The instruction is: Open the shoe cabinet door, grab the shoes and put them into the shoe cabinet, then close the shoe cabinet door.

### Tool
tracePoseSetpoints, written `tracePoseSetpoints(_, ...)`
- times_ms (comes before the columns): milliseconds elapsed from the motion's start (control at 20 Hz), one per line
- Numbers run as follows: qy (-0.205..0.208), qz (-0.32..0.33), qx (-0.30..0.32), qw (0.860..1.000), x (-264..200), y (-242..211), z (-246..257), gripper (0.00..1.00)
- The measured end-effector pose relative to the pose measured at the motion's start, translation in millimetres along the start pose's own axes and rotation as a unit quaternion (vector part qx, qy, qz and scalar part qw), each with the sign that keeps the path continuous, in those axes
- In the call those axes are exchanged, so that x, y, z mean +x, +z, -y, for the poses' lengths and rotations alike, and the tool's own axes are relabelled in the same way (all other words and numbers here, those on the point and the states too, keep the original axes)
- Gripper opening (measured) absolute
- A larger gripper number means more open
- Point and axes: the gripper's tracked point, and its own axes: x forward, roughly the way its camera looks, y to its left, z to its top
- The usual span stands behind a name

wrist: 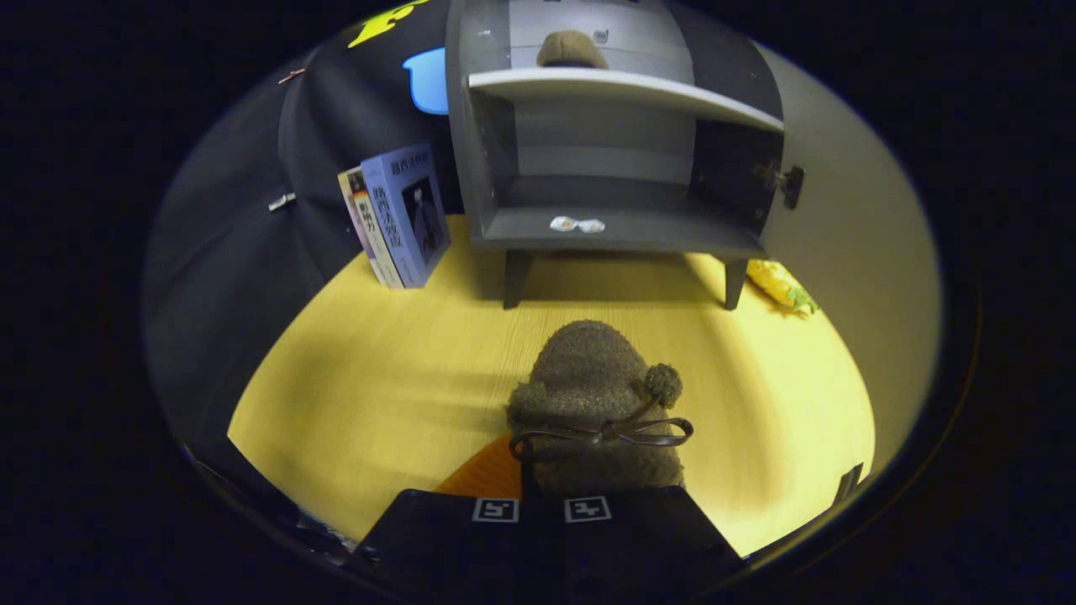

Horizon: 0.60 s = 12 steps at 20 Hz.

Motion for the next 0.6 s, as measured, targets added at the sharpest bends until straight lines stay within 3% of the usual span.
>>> tracePoseSetpoints(400, 0.002, 0.067, 0.013, 0.998, -79.4, 111.3, -1.6, 0.05)
tracePoseSetpoints(600, -0.012, 0.079, 0.016, 0.997, -96.6, 156.0, 0.2, 0.05)
